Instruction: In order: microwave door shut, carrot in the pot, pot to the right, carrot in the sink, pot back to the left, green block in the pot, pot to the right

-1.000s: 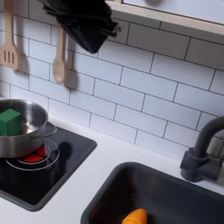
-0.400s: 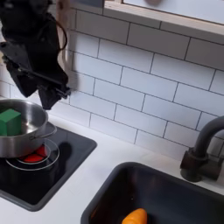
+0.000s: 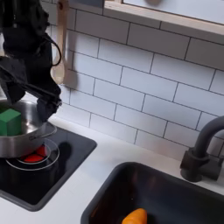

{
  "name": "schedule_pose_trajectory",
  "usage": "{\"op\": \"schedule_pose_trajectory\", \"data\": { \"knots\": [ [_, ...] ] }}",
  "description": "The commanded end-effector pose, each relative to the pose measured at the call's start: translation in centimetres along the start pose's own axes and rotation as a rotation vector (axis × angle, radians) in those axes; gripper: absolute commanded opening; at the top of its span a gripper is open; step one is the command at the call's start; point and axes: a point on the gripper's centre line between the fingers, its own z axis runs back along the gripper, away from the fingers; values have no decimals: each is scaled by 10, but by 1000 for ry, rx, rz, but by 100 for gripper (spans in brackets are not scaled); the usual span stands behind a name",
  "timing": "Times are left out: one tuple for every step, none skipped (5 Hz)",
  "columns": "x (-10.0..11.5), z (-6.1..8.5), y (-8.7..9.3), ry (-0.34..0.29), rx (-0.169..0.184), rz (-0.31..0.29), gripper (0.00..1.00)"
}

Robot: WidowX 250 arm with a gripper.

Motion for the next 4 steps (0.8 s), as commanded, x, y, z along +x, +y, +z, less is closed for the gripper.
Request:
{"op": "schedule_pose_trajectory", "data": {
  "knots": [
    [5,-21,35,54,52,73,100],
    [7,-27,49,73,77,114,100],
    [4,-41,55,109,76,129,100],
    [1,-58,51,153,50,131,100]
  ]
}}
